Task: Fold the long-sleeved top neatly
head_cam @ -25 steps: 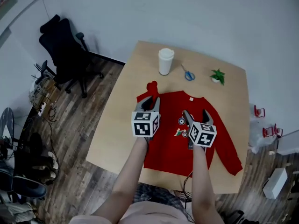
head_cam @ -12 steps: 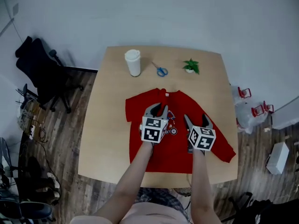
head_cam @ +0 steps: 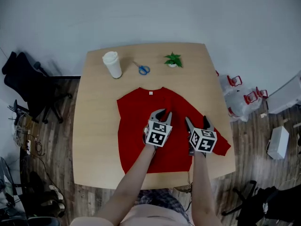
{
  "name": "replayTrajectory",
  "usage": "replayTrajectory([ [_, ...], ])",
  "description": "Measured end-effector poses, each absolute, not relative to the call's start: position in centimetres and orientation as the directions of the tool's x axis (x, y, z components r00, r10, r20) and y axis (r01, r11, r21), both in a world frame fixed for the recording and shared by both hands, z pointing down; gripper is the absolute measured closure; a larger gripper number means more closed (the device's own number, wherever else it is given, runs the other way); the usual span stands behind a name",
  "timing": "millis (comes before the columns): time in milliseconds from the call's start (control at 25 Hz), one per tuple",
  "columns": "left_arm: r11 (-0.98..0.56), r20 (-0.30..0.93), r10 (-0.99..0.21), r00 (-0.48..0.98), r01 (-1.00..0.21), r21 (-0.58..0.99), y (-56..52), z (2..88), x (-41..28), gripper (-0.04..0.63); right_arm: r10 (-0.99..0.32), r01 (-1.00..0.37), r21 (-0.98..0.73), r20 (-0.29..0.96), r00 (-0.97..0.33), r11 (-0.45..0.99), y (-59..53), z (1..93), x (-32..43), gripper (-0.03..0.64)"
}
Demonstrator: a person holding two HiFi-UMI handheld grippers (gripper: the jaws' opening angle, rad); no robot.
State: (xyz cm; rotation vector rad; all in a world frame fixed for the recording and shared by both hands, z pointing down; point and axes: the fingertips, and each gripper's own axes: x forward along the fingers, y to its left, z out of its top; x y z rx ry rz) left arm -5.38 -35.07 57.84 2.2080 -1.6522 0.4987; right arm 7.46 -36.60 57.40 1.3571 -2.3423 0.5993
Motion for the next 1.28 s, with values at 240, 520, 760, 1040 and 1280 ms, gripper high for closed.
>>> replayTrajectory([
  [240,-0.33,0.552,-0.781,0.291,-0.943,0.029,-35.6,61.5,-1.9,0.529,-0.73,-0.894,-0.178,0.522,-0.44,0.412,-36.8,58.1,10.5,0.221],
  [520,-0.373,0.562,-0.753,0.343,-0.926,0.065,-35.8,63.3,-0.1,0.489,-0.742,-0.909,-0.181,0.53,-0.411,0.375,-36.7,58.8,13.2,0.221],
  [760,-0.443,0.536,-0.712,0.453,-0.883,0.158,-35.5,63.2,2.9,0.418,-0.758,-0.923,-0.189,0.527,-0.384,0.336,-36.6,58.8,15.3,0.22],
  [1040,-0.416,0.502,-0.727,0.467,-0.883,0.218,-35.3,62.2,3.4,0.337,-0.776,-0.936,-0.2,0.523,-0.352,0.29,-35.9,58.8,17.2,0.219],
  [1280,-0.423,0.454,-0.751,0.48,-0.877,0.229,-35.4,59.8,4.1,0.308,-0.804,-0.952,-0.182,0.51,-0.305,0.245,-35.1,57.8,19.7,0.218],
])
